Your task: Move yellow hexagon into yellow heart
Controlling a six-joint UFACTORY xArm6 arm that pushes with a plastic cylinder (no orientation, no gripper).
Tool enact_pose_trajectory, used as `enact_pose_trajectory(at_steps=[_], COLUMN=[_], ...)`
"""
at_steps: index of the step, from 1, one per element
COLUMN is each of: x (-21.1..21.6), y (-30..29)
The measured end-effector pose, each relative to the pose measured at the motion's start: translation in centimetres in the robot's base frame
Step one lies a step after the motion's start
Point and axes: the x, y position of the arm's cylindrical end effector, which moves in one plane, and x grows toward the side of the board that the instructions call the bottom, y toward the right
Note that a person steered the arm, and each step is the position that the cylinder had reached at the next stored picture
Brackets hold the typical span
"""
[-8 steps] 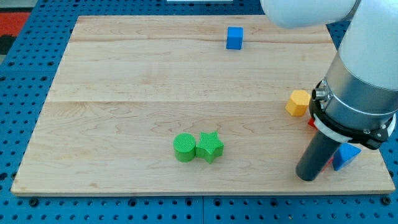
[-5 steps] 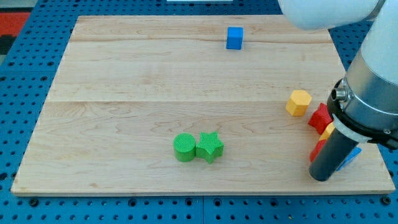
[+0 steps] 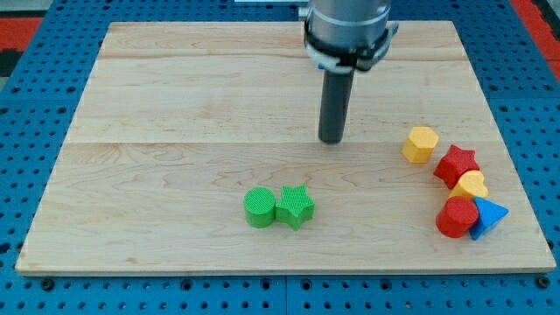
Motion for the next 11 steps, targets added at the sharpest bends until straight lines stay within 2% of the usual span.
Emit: enact_pose_trajectory(at_steps=[1, 3, 6, 8, 11], x=[-3.6, -4.4, -0.2, 1.7, 5.6], y=[2.6, 12.7, 12.9, 9.5, 8.9])
